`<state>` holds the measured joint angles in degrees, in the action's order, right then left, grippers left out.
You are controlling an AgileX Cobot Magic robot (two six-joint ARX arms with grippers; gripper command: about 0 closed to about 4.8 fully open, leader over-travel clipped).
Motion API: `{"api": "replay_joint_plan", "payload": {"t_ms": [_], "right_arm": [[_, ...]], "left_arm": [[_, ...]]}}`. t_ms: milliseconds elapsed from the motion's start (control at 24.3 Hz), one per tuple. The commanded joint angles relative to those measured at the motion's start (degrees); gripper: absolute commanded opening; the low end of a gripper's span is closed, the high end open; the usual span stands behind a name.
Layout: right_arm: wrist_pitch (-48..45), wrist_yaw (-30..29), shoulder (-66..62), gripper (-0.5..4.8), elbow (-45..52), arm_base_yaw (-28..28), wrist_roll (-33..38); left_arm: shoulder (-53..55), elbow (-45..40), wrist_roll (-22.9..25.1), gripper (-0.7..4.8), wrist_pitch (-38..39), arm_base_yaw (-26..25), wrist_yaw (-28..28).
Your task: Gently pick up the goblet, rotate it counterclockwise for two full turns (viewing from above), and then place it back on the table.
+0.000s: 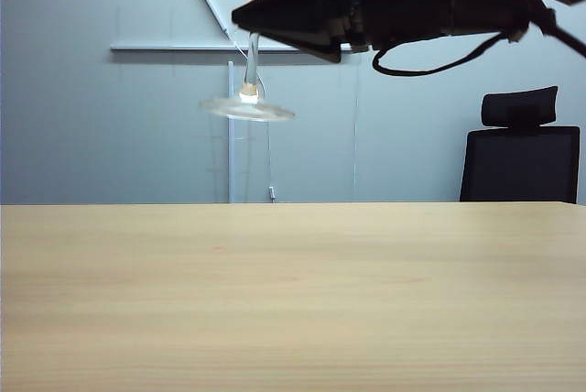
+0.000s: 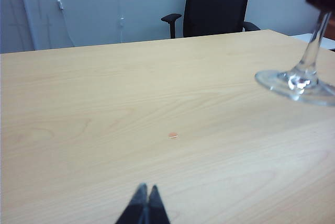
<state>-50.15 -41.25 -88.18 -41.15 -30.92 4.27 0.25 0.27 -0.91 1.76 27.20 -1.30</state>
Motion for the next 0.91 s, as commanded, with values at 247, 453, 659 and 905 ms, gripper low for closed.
{"api": "replay_joint_plan", "payload": {"t_ms": [247,453,659,905], "right_arm": [[-24.3,15.8,0.5,-0.07,8.6,-0.1,14.6],[-21.2,22.3,0.5,-0.07,9.2,0.6,24.5],[-13.2,25.0,0.5,-0.08,8.7,1.7,29.6],[-5.2,24.3,0.5,-0.08,6.1,1.9,30.2]], "left_arm": [[0.1,0.2,0.0,-0.05,-0.5,-0.1,0.0],[0.1,0.2,0.0,-0.05,-0.5,-0.1,0.0],[0.1,0.2,0.0,-0.05,-0.5,-0.1,0.0],[0.1,0.2,0.0,-0.05,-0.5,-0.1,0.0]]}}
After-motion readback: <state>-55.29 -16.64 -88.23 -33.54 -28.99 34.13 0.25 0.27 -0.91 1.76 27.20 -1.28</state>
